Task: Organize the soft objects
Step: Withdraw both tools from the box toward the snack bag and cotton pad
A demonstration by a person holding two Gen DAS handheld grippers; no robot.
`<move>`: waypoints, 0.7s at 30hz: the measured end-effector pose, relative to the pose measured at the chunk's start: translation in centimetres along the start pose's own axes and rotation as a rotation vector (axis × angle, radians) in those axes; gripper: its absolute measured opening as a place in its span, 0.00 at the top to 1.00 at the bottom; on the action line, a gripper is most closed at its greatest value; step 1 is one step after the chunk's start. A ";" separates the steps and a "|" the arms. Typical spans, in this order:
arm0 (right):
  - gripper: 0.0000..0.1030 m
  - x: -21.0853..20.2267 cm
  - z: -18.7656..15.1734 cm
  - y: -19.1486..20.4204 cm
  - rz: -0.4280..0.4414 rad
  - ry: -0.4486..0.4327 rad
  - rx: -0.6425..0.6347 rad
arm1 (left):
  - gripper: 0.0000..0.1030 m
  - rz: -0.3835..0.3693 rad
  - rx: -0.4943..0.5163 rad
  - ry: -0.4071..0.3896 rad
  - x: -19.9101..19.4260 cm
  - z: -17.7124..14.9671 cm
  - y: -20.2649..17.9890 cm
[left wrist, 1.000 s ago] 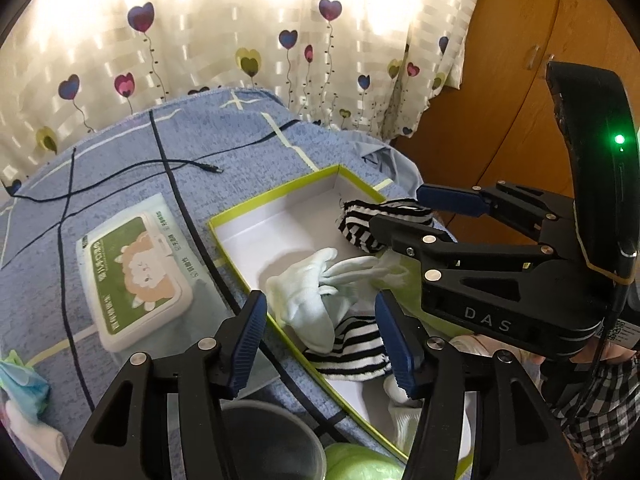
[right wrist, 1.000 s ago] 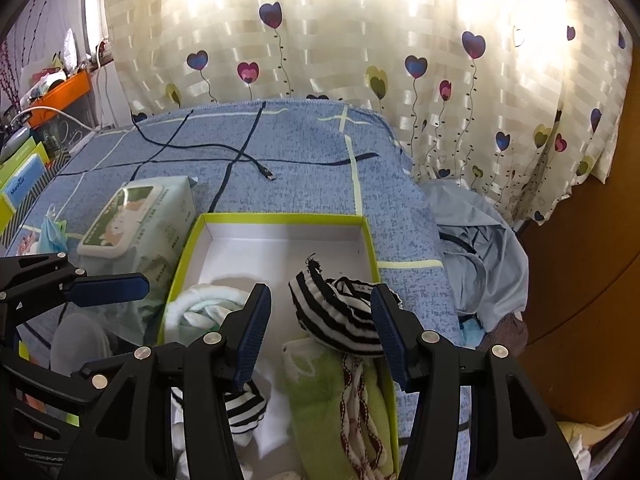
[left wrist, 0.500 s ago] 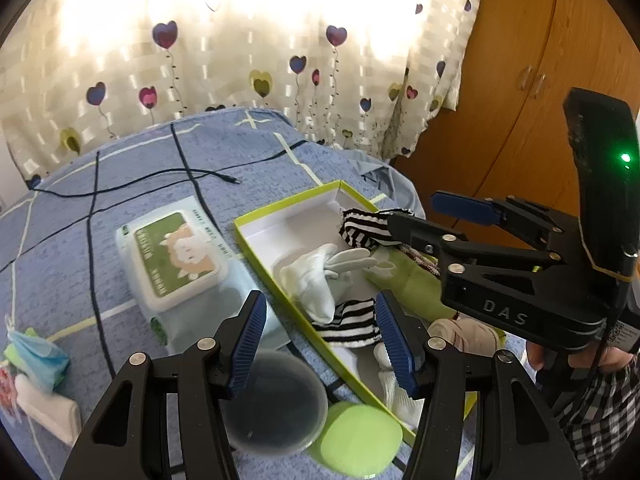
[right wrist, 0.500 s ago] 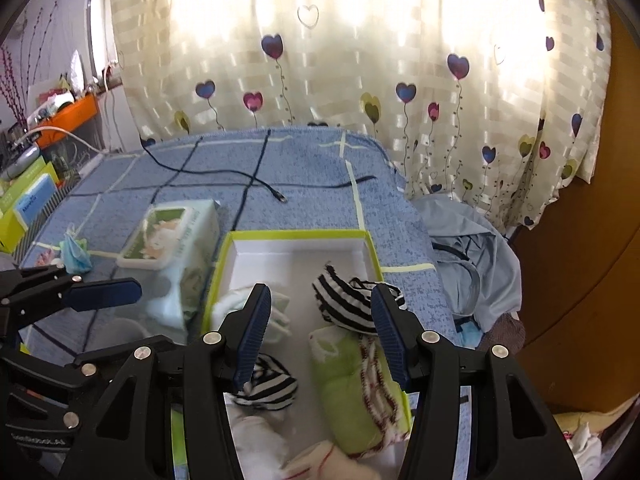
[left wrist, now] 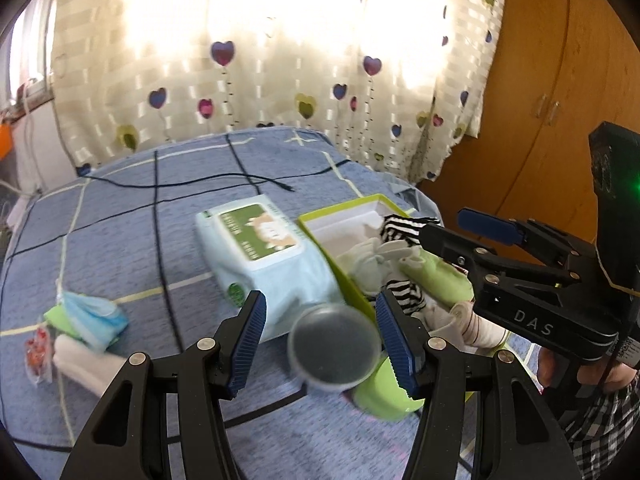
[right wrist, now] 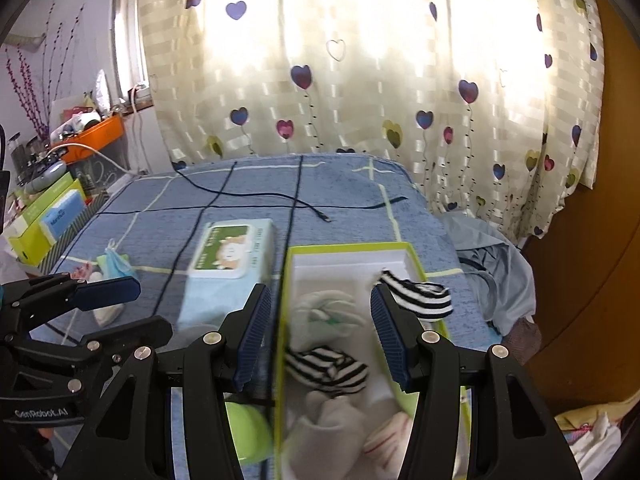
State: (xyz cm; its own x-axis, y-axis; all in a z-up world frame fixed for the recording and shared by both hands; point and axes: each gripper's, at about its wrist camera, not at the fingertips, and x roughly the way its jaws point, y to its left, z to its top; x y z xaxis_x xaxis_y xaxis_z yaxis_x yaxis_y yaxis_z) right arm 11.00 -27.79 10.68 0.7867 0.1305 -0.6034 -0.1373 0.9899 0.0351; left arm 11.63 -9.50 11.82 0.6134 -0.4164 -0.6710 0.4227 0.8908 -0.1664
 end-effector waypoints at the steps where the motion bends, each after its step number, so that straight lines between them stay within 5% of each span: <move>1: 0.48 -0.1 -0.1 0.5 0.007 -0.003 -0.001 | 0.45 0.006 -0.007 -0.005 -0.3 -0.2 0.4; 21: 0.48 1.7 -0.8 10.3 0.164 0.018 -0.106 | 0.45 0.142 -0.144 -0.064 -6.0 -4.4 10.0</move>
State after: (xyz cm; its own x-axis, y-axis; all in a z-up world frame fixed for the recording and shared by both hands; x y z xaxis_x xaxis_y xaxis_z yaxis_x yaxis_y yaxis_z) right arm 10.45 -17.38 9.33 0.7377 0.2875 -0.6109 -0.3262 0.9440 0.0503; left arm 9.26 2.71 11.05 0.7032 -0.2913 -0.6486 0.2323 0.9563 -0.1777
